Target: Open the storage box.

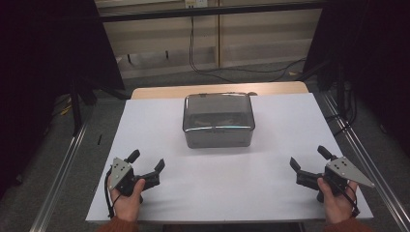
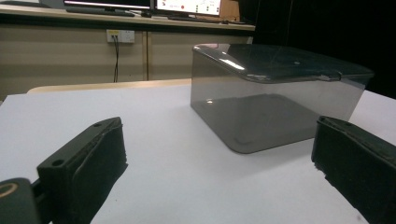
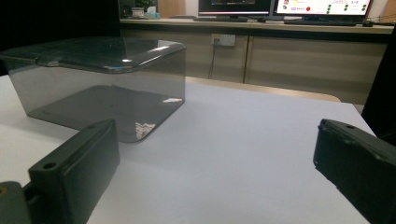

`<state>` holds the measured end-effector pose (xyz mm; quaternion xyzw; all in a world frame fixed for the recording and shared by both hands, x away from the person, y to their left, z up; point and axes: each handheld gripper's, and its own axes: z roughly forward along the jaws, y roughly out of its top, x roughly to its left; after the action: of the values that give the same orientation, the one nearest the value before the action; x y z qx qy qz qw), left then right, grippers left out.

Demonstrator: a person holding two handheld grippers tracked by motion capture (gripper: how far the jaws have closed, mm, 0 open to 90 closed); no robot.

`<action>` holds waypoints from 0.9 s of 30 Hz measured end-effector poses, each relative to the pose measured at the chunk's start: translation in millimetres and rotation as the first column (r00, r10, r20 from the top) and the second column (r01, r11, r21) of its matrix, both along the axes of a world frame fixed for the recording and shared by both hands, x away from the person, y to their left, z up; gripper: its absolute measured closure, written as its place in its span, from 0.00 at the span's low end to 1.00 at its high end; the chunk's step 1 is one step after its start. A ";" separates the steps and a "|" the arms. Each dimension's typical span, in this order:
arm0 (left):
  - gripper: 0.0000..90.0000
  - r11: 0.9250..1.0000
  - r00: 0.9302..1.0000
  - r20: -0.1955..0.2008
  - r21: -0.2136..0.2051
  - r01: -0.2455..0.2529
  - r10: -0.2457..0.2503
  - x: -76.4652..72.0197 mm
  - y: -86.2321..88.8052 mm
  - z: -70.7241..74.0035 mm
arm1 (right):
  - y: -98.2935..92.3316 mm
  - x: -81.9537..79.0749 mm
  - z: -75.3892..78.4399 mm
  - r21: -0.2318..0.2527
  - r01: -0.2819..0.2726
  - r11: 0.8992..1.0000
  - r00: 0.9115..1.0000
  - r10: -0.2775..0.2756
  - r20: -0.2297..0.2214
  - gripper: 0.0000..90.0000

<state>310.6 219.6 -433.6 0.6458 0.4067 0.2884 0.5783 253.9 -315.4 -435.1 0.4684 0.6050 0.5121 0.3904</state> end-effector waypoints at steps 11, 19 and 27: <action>0.03 1.000 1.000 -0.004 -0.003 0.007 -0.007 0.4 -4.2 -0.9 | 1.2 3.3 -1.4 0.007 -0.021 1.000 1.000 0.021 -0.006 0.00; 0.03 1.000 1.000 -0.015 -0.018 0.018 -0.019 1.9 -5.8 -1.0 | 3.2 6.1 -2.6 0.030 -0.049 0.998 0.999 0.050 -0.018 0.00; 0.03 1.000 0.999 -0.028 -0.012 0.028 -0.029 1.5 -8.3 -2.7 | 10.2 7.8 -1.4 0.014 -0.075 0.997 0.997 0.075 -0.012 0.00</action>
<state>312.1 211.3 -436.3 0.6523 0.4074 0.2686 0.5801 261.7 -305.2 -436.4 0.4512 0.6211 0.5274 0.3640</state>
